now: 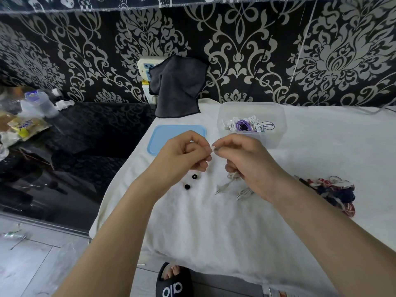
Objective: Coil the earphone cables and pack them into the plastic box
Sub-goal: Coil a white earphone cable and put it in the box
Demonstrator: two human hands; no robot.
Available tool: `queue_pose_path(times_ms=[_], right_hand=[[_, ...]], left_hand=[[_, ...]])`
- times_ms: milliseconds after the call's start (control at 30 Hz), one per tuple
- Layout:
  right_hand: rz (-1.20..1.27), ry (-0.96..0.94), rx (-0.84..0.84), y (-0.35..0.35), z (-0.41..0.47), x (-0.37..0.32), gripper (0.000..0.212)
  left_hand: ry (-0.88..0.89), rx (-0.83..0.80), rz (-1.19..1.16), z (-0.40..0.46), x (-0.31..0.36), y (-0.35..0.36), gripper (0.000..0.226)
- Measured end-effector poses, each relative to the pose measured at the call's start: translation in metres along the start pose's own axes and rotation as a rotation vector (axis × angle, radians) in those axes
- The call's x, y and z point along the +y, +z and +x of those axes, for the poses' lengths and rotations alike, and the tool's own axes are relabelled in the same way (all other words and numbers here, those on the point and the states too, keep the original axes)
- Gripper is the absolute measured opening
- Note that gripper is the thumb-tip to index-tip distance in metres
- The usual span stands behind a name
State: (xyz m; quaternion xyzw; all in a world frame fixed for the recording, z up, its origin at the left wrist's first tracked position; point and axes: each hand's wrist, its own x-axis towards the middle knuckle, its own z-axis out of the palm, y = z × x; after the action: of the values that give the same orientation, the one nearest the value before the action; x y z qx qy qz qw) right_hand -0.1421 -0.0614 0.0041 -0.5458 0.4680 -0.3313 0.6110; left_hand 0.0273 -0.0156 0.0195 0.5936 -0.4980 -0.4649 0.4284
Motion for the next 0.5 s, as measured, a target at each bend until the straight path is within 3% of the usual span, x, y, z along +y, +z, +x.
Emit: queue_pose_path(times_ms=[233,333,433,500], right_hand=[[0.049,-0.018,-0.065,0.001,-0.001,0.0,0.013],[0.114,0.01,-0.051,0.003,0.001,-0.001,0.012],[0.134,0.013,-0.06,0.004,0.002,0.0,0.009],[0.134,0.013,-0.068,0.005,0.003,0.002,0.01]], left_hand=[[0.008,0.006,0.024,0.0,-0.002,-0.007,0.008],[-0.037,0.103,0.083,0.005,-0.008,-0.016,0.017],[-0.08,0.271,0.417,0.01,-0.029,-0.037,0.021],[-0.137,0.269,0.645,0.009,-0.044,-0.049,0.019]])
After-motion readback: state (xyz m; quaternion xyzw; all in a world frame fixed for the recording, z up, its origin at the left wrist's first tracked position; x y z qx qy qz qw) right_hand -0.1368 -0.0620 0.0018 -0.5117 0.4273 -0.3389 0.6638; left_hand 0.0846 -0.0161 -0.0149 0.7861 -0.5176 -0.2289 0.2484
